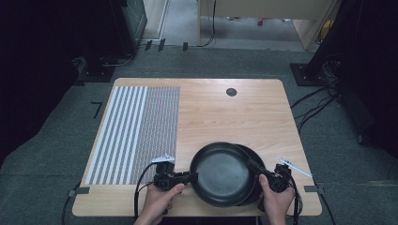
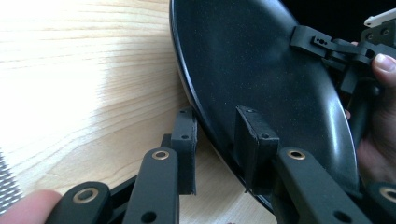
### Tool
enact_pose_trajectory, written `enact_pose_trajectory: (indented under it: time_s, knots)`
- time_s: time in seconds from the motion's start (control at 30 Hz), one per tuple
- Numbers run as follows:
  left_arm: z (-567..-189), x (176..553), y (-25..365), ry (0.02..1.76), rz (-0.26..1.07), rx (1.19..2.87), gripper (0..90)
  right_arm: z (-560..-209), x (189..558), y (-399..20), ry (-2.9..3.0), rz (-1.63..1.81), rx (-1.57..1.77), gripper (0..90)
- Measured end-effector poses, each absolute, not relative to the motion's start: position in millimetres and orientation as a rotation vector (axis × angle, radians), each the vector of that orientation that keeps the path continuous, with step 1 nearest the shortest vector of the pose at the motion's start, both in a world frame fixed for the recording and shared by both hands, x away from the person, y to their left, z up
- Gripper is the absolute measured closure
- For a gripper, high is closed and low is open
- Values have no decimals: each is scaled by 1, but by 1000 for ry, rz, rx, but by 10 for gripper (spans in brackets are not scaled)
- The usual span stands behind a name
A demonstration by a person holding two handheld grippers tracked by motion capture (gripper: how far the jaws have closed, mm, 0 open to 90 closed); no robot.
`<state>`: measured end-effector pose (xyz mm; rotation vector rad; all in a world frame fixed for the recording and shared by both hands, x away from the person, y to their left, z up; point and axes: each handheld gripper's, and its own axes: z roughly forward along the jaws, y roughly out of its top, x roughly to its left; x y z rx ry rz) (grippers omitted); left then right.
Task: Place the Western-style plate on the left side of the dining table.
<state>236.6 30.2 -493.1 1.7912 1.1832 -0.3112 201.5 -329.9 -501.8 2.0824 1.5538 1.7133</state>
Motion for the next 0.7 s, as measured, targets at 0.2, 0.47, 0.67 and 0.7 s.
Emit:
enact_pose_trajectory:
  time_s: [0.2,0.47,0.67,0.7]
  knots:
    - [-491,236,29,1175,-290,1807,699,-503,201,-330,1523,1713,2103,847]
    - [-490,235,28,1168,-275,1819,693,-505,201,-329,1539,1703,2076,837]
    - [-490,236,29,1167,-267,1818,694,-503,201,-329,1534,1688,2030,838]
    - [-490,236,29,1167,-266,1817,695,-503,201,-330,1536,1686,2024,845]
